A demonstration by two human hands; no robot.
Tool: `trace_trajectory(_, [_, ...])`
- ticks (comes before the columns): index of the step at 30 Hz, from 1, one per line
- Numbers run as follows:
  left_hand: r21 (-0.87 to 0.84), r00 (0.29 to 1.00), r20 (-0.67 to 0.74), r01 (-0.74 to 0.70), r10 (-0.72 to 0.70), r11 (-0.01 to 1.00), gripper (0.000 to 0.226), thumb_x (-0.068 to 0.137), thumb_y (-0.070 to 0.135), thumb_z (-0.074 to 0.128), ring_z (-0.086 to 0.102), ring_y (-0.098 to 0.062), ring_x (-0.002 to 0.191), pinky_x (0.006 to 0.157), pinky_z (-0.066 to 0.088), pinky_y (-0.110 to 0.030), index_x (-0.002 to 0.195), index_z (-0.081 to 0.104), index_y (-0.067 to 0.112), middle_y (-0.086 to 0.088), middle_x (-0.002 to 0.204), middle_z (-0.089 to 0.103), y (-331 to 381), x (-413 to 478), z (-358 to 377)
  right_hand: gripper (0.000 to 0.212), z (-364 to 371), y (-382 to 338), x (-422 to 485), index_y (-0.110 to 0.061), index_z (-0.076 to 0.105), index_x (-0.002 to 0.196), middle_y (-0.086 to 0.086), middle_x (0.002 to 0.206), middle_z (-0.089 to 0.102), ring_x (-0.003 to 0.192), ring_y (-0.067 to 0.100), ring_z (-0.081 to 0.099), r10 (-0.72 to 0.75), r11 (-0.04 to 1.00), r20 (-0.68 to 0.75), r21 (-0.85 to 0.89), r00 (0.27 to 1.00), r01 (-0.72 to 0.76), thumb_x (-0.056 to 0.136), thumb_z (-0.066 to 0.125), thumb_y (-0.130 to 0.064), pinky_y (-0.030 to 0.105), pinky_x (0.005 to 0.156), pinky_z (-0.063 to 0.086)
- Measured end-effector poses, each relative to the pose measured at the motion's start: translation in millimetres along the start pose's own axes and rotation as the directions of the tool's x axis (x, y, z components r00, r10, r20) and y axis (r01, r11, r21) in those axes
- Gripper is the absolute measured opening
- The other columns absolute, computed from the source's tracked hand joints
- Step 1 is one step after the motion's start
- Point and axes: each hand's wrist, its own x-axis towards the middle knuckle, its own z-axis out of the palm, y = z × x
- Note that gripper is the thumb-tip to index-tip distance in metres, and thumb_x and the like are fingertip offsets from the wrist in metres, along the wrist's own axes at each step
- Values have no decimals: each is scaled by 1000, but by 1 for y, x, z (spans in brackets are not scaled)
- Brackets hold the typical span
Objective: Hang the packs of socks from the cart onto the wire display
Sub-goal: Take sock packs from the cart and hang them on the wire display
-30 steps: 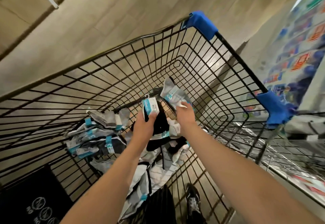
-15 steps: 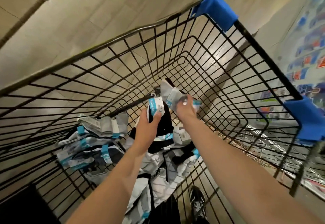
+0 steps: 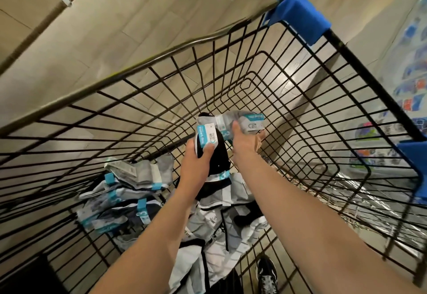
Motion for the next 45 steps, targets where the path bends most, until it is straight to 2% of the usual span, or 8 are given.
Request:
trace_trajectory(3, [9, 1000, -9, 15, -15, 1000, 22, 97, 36, 59, 66, -3, 98, 81, 54, -26, 118, 53, 30, 13, 108, 67, 3, 6, 2, 89, 4, -7, -1, -20, 19, 154, 1, 106, 48, 88, 18, 50, 33, 995, 6, 91, 999, -34, 87, 78, -26, 28, 79, 45])
trace_trajectory(12, [14, 999, -25, 39, -39, 999, 28, 98, 36, 58, 63, -12, 107, 81, 51, -26, 124, 50, 28, 8, 118, 64, 8, 0, -5, 85, -2, -4, -24, -23, 22, 156, 5, 137, 56, 120, 22, 60, -84, 938, 126, 345, 988, 36, 89, 70, 0, 45, 101, 53])
trace_trajectory(19, [-54, 999, -38, -24, 22, 998, 32, 102, 27, 57, 66, -7, 104, 78, 54, -19, 131, 52, 16, -1, 120, 67, 41, -60, -36, 43, -55, -18, -87, -19, 57, 130, 2, 129, 46, 111, 15, 59, -438, 896, 200, 20, 877, 443, 92, 57, 0, 33, 101, 53])
trace_trajectory(27, [14, 991, -37, -130, 130, 991, 35, 99, 39, 58, 63, -11, 105, 78, 47, -21, 130, 56, 24, 7, 116, 65, 113, -173, -34, 23, -184, -47, -181, -33, 53, 116, -3, 119, 61, 109, 19, 64, -585, 802, 258, 43, 769, 596, 100, 49, -17, 47, 86, 60])
trace_trajectory(31, [49, 983, -6, -183, 184, 982, 26, 100, 34, 58, 51, -7, 98, 71, 36, -20, 121, 55, 20, 3, 114, 61, 144, -247, -5, 23, -272, -40, -212, -24, 54, 116, -6, 108, 64, 96, 11, 62, -588, 808, 144, 158, 796, 568, 99, 47, -11, 24, 78, 50])
trace_trajectory(36, [56, 956, 76, -288, 284, 956, 31, 99, 35, 59, 56, -23, 106, 75, 40, -29, 121, 55, 13, -3, 112, 62, 157, -341, 58, 31, -384, -2, -230, -20, 57, 125, -4, 104, 67, 94, 18, 63, -532, 804, 74, 359, 844, 475, 98, 48, -9, 31, 76, 52])
trace_trajectory(41, [135, 903, 153, -421, 401, 897, 14, 98, 31, 58, 57, -12, 88, 60, 38, -10, 108, 55, 22, 5, 98, 61, 159, -411, 111, 13, -490, 31, -231, -31, 62, 112, -13, 107, 70, 99, 5, 66, -621, 741, -2, 325, 784, 588, 103, 52, -31, 22, 80, 52])
trace_trajectory(45, [157, 862, 259, -482, 435, 862, 20, 96, 36, 61, 62, -15, 102, 85, 49, -26, 113, 57, 26, 4, 110, 65, 141, -438, 157, 12, -536, 57, -219, -37, 62, 109, -14, 108, 70, 102, 6, 65, -634, 761, 43, 210, 772, 613, 101, 53, -35, 31, 88, 53])
